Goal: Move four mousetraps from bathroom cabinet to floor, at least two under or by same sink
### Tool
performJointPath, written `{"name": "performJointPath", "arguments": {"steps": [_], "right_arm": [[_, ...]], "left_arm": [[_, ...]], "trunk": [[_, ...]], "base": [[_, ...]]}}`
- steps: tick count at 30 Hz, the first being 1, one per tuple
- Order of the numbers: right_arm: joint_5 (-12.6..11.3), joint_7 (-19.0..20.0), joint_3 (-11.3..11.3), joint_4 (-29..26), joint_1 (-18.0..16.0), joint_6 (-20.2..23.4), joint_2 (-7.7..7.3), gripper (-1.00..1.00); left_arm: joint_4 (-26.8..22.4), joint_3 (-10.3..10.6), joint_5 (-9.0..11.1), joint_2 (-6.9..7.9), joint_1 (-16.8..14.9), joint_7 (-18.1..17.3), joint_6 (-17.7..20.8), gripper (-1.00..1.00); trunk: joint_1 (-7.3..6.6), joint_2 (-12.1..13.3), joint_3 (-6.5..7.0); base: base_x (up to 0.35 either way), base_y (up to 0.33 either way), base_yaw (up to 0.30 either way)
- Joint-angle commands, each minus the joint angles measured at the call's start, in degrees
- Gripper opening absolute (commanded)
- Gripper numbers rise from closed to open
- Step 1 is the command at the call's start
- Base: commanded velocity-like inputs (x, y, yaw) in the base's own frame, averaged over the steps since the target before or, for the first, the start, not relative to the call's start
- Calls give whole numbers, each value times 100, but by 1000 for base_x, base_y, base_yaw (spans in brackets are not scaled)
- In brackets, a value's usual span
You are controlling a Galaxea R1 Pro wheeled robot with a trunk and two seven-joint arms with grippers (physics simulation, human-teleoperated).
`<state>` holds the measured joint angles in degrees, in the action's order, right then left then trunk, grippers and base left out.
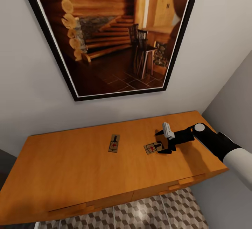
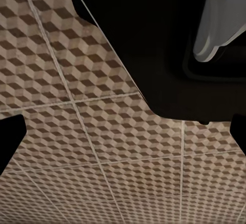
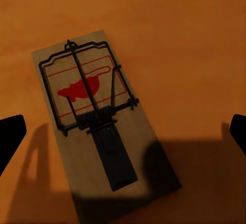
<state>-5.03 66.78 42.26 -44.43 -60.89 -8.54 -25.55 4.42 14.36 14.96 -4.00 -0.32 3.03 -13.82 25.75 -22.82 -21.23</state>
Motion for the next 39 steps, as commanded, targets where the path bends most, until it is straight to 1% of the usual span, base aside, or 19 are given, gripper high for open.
{"name": "performJointPath", "arguments": {"steps": [1,27,39], "right_arm": [[-42,-7,37,5,-11,-31,-6,100],[-42,-7,37,9,-11,-25,-3,100],[-42,-7,37,12,-11,-25,-11,100]], "left_arm": [[13,49,42,-4,-3,13,-33,100],[13,49,42,-4,-3,13,-33,100],[12,49,42,-4,-3,13,-33,100]], "trunk": [[3,-10,-14],[3,-10,-167],[3,-10,-187]], "base": [[0,0,0],[0,0,0],[0,0,0]]}}
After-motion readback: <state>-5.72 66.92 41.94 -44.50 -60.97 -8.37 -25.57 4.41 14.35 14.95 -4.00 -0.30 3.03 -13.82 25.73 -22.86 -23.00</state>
